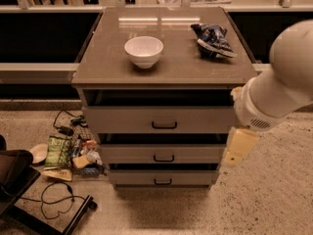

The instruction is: Open top drawer

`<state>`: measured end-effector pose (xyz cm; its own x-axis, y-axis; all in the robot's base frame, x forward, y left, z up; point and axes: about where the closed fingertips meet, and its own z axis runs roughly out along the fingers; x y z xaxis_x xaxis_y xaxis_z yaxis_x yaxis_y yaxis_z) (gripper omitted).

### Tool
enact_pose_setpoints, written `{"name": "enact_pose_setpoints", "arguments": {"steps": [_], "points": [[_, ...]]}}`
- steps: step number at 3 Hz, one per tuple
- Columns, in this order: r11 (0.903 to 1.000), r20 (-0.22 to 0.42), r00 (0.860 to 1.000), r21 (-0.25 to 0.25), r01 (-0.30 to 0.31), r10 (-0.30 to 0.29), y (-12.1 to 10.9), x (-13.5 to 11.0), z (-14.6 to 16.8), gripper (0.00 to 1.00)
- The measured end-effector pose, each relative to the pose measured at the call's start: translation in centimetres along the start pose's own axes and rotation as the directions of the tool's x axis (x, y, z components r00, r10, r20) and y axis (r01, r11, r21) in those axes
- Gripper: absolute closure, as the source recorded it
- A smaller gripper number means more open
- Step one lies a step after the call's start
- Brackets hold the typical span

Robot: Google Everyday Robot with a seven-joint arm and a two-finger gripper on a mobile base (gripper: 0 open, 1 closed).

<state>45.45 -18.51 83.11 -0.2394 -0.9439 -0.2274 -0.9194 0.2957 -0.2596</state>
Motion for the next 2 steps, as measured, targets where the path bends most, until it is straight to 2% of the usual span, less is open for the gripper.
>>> {"name": "enact_pose_setpoints", "arguments": {"steps": [1,2], "points": [[0.9997,0.026,1.000,0.017,0.016,-0.017,-0.7,-0.5,5.1,0.00],[0.9991,0.016,0.999,0.033,0.028,-0.028,-2.4,-0.3,9.0,0.00]]}}
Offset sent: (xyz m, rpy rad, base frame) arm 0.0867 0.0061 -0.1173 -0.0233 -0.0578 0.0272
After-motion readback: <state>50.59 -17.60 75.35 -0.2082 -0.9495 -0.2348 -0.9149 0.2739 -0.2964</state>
